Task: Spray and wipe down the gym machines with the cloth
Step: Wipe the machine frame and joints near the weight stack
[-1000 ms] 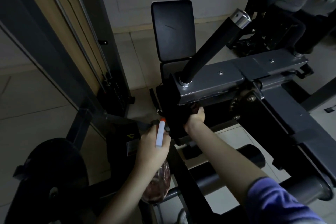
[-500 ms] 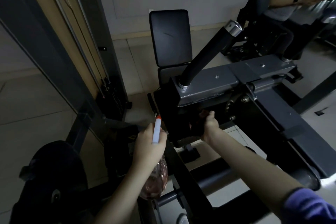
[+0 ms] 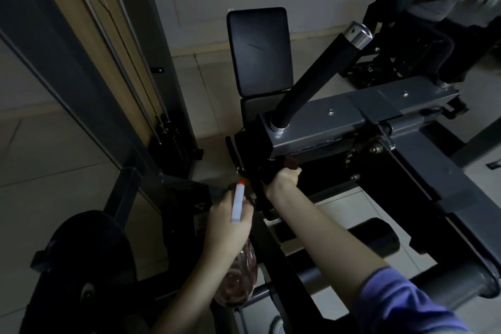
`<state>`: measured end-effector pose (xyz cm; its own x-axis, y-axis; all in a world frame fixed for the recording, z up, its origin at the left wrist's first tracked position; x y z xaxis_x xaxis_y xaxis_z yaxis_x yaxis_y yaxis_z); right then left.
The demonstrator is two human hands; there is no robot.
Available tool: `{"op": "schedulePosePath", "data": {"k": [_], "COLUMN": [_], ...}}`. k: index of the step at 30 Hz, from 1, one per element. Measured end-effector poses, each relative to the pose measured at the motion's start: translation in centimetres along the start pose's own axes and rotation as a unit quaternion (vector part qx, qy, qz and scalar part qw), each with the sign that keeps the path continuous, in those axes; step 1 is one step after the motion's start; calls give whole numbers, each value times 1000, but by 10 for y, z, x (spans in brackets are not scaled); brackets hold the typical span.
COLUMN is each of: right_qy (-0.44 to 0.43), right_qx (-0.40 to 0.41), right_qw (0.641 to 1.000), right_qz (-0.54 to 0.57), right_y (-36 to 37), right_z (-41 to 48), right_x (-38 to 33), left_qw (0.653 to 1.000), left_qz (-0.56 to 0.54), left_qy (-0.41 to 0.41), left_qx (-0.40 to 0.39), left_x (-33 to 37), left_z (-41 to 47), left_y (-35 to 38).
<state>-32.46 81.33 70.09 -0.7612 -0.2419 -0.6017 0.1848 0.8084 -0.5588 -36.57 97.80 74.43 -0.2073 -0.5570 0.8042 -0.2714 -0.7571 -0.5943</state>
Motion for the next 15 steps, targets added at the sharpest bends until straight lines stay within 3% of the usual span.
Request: {"op": "schedulePosePath", "data": {"k": [2,4,5,6,7,9,11,13,15], "right_qy": [-31,11,31,40,24,39,70,70,28], "right_qx": [-16,-142,-200,-219,-198,-101,12,60,38], "right_qw": [999,967,894,826,818,861,878,853,823], "right_qz": [10,211,400,518,539,497,473,514,566], "right_y": [10,25,36,39,34,5,-35,-65,-73], "right_z": [5,2,1,-1,-1,-6,-6,1,20], "right_x": [-6,2,6,10,13,26,41,45,41], "left_qw": [1000,1000,1000,1000,1000,1000,999,999,999], "left_qz": [-11,-20,-23,-25,-23,-10,-11,-13,-17], "left_qy": [-11,-17,-15,-11,-5,7,8,14,12], "left_qx": [5,0,-4,-12,-17,-28,-38,-44,-46], "left_x": [-2,0,1,4,5,9,13,18,21], "left_z": [1,3,3,5,6,11,15,17,18], "left_y": [1,5,7,10,13,17,20,23,24]}}
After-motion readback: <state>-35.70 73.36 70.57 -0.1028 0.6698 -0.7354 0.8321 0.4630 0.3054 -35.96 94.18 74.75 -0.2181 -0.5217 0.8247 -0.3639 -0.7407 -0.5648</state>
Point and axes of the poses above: each hand's wrist, its own z-axis towards the middle knuckle, its own y-axis out of the palm, x = y × z, the point moved 7 cm from there along z, towards the middle knuckle, and after that the axes turned 11 degrees about -x, right-handed, at the moved point
